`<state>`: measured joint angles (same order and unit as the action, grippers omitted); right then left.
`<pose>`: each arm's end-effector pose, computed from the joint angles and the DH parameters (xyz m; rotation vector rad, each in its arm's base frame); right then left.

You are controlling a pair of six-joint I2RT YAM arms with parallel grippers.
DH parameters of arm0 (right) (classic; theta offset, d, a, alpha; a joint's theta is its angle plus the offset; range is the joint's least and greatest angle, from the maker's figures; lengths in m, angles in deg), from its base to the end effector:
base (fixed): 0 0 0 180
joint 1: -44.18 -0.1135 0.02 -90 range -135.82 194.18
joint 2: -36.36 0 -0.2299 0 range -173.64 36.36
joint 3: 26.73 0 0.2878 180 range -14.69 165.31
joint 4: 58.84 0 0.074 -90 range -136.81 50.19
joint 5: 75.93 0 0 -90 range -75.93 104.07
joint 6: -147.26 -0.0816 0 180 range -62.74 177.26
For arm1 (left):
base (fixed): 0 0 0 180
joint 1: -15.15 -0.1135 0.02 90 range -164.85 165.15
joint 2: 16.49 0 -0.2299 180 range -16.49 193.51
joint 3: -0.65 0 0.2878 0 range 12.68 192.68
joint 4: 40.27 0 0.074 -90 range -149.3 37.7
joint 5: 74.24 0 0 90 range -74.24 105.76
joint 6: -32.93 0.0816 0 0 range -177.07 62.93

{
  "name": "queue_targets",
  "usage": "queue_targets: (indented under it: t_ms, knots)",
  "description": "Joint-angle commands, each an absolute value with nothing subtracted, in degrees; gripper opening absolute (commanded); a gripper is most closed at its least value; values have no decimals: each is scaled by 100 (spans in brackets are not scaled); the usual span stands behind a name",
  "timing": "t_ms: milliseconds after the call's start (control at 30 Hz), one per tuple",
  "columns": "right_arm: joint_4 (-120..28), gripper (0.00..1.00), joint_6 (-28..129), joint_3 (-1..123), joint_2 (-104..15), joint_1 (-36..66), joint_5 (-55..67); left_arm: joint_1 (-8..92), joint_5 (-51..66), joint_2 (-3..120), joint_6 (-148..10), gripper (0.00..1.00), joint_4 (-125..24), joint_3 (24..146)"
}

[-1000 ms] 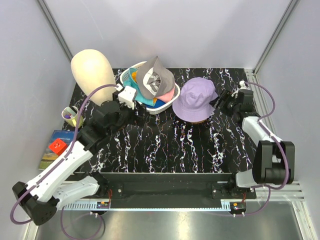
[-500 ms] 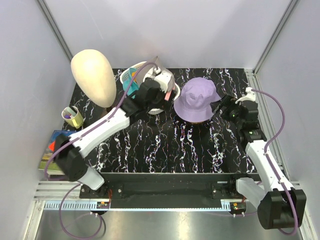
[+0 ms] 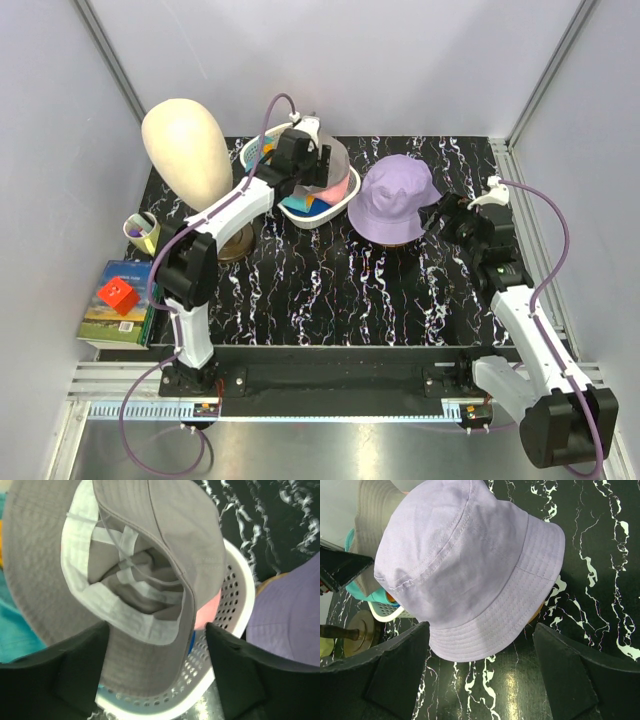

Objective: Stack the hats

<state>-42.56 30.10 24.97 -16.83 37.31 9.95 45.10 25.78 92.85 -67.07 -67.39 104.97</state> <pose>0.3149 0.0439 0.2427 0.2867 1.8861 0.4728 0.4520 -0.2441 0.2231 0.2671 2.1137 -0.2265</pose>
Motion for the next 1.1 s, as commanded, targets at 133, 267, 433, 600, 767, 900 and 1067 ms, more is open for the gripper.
queue_targets:
  t_ms: [133, 267, 433, 600, 767, 900, 1067]
  knots:
    - [-4294, 92, 3168, 2565, -1409, 3680, 915, 4082, 866, 9495, -7604, 57, -5091, 10391]
    - [-4303, 92, 3177, 2574, -1418, 3680, 731, 4037, 276, 9627, -7579, 46, -4694, 10531]
    - [-4434, 92, 3396, 2539, -1470, 3680, 687, 4002, 117, 9366, -7368, 0, -4598, 10638]
    - [-4637, 91, 3528, 2564, -1584, 3680, 511, 3914, 188, 8451, -7535, 0, -4307, 10189]
    - [-4821, 91, 3774, 2845, -1734, 3671, 142, 3914, -516, 7703, -7509, 0, -4595, 10250]
    - [-4821, 91, 4029, 3284, -1874, 3680, -437, 3914, -822, 7211, -7421, 0, -4851, 10250]
    - [-5075, 92, 4083, 3540, -1936, 3680, -1217, 3967, -1140, 6613, -7447, 0, -5054, 10154]
